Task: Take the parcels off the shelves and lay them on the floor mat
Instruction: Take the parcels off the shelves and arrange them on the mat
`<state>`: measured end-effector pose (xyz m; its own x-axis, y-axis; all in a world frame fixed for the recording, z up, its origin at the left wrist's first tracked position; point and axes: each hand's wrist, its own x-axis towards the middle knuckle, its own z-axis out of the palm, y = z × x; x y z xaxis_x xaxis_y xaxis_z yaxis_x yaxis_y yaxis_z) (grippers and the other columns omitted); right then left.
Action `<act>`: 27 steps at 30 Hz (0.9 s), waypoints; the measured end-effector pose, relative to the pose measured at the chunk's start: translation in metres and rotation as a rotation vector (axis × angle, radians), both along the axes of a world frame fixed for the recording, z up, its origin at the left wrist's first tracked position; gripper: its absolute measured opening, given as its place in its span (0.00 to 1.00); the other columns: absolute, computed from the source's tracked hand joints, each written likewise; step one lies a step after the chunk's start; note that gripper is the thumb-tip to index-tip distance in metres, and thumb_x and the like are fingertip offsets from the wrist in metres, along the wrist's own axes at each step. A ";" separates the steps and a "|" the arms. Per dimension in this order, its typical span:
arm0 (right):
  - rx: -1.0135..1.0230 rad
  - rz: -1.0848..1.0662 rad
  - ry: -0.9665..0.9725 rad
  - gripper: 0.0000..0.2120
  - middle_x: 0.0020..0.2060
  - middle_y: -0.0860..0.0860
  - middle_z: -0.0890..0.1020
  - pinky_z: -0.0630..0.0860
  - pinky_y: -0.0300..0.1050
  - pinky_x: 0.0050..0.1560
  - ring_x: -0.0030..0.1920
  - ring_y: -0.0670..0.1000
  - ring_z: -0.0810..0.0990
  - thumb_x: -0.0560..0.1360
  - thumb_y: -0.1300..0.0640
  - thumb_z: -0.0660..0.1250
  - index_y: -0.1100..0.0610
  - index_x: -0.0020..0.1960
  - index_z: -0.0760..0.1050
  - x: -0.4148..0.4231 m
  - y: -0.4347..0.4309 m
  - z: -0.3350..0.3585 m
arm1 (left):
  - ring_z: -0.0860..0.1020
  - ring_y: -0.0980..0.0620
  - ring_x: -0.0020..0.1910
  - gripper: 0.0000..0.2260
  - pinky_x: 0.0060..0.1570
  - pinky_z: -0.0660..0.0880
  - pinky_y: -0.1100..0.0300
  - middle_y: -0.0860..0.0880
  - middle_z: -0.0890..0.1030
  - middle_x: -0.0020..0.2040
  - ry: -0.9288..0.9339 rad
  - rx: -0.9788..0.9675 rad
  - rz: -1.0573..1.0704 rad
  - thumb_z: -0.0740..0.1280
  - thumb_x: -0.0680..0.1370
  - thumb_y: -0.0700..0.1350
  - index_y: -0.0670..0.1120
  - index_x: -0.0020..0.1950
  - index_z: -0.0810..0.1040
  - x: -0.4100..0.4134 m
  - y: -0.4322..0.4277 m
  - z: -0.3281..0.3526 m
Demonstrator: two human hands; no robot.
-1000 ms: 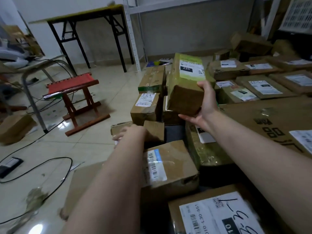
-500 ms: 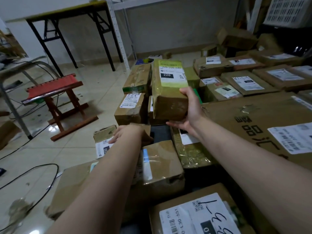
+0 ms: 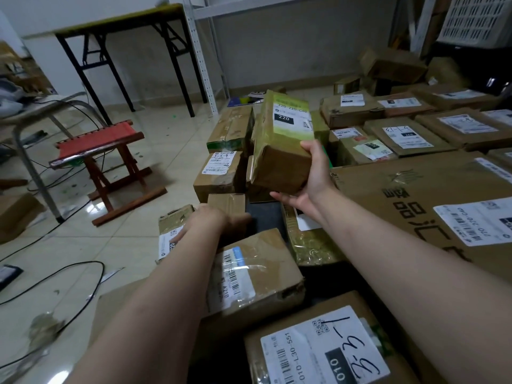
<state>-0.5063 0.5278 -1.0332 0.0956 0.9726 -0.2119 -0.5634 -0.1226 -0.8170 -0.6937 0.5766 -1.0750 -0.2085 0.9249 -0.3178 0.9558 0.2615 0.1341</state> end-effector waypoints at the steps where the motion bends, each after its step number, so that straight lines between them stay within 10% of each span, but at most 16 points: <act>1: -0.004 -0.002 0.010 0.20 0.49 0.58 0.82 0.83 0.54 0.41 0.52 0.61 0.82 0.72 0.38 0.64 0.53 0.53 0.77 0.000 0.000 -0.001 | 0.72 0.34 0.65 0.52 0.62 0.71 0.35 0.41 0.72 0.69 -0.040 0.017 0.017 0.63 0.58 0.77 0.47 0.74 0.67 -0.004 0.000 0.001; 17: -0.054 -0.022 -0.009 0.16 0.51 0.58 0.82 0.82 0.60 0.47 0.54 0.60 0.81 0.72 0.39 0.66 0.51 0.50 0.77 -0.019 0.003 -0.013 | 0.75 0.36 0.62 0.49 0.56 0.75 0.48 0.38 0.75 0.64 -0.353 0.310 0.288 0.65 0.64 0.75 0.37 0.70 0.67 -0.020 -0.010 0.004; 27: -0.077 -0.018 0.011 0.19 0.57 0.59 0.82 0.83 0.57 0.45 0.56 0.60 0.82 0.71 0.39 0.65 0.52 0.54 0.78 -0.020 -0.001 -0.013 | 0.76 0.42 0.54 0.28 0.45 0.69 0.56 0.40 0.78 0.63 -0.339 0.269 0.126 0.66 0.76 0.57 0.38 0.66 0.74 -0.008 -0.002 0.002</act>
